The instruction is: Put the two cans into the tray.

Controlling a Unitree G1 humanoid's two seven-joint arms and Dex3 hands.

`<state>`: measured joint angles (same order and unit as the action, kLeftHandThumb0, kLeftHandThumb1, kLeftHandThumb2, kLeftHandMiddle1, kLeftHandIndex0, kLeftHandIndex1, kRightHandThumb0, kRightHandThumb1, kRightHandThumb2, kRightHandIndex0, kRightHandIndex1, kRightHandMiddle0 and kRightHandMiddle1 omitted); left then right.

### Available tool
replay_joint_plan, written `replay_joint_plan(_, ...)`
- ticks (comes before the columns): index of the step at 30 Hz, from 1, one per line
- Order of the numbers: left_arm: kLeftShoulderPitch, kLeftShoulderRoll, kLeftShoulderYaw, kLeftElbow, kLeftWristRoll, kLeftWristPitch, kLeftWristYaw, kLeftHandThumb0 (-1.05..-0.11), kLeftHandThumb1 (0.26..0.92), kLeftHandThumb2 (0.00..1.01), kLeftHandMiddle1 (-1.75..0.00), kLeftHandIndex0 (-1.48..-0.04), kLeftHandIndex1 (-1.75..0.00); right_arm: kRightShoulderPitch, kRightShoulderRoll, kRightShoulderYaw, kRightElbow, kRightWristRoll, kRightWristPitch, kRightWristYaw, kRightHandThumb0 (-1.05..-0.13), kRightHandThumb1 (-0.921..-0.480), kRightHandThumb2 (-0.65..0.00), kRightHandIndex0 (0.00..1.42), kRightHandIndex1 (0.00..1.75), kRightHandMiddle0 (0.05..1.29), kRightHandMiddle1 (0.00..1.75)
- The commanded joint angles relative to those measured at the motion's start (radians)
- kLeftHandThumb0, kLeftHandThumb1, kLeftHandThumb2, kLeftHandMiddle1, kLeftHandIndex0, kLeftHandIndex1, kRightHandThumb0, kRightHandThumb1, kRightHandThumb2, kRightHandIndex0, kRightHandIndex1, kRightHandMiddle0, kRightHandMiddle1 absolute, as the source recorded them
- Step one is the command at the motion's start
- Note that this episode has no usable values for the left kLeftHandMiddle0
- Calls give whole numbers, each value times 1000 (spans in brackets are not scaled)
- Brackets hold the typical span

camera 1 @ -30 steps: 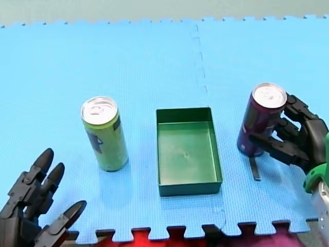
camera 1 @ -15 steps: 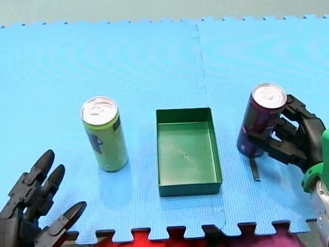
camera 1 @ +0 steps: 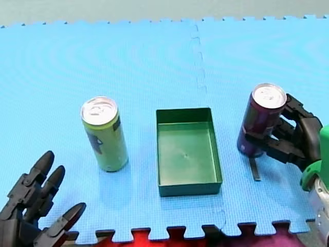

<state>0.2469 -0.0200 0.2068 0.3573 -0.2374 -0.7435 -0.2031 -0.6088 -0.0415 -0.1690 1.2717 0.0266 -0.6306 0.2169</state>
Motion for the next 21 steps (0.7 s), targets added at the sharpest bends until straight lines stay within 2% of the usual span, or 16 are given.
replay_joint_plan(1,2,3,1,-4,-3,4,-1,-1048,817,2,0,-493,-3,-9,-4,1,4,-3,6,0,-1048,-706,-4,448,0,388,0)
replay_joint_plan(9,7,0,0,-13,-13,17,-8,-1048,813,0,0,-495,-3,-18,-1,3,9,-11,12,7,-1048,-705,-2,442,0,381,0)
replay_joint_plan(21,9,1,4,-7,-23,16,-21,-1048,807,0,0,-499,-3,-30,2,6,13,-19,24,-1,-1048,-700,0,437,0,374,0)
